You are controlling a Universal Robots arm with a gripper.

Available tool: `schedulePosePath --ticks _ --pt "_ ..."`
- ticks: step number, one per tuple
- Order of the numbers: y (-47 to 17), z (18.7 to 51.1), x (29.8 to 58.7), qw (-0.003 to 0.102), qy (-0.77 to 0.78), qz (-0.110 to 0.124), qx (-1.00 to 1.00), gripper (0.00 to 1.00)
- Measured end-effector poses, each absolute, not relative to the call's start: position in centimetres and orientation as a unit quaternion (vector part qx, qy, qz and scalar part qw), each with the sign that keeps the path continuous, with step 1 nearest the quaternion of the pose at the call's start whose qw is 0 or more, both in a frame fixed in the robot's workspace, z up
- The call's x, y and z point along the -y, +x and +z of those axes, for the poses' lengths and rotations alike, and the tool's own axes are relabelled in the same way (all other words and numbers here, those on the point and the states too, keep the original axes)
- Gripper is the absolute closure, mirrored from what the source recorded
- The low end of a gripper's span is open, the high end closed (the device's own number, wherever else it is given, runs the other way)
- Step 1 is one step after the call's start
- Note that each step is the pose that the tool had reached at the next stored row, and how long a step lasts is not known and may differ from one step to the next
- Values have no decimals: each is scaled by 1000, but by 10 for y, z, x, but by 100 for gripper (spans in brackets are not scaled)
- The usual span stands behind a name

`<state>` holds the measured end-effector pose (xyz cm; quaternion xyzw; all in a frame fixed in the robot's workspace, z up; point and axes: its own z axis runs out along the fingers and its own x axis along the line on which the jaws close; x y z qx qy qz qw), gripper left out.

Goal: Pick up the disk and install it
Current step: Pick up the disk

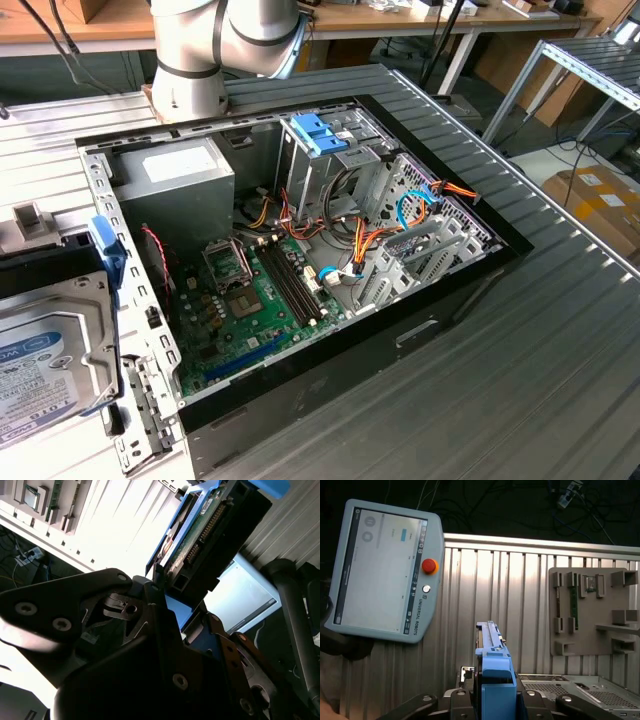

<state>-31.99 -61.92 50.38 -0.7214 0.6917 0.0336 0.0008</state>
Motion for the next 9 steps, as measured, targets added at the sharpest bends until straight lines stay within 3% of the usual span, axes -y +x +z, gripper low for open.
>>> schedulePosePath --ticks 9 --pt "-320 502 619 1 -721 34 -692 63"
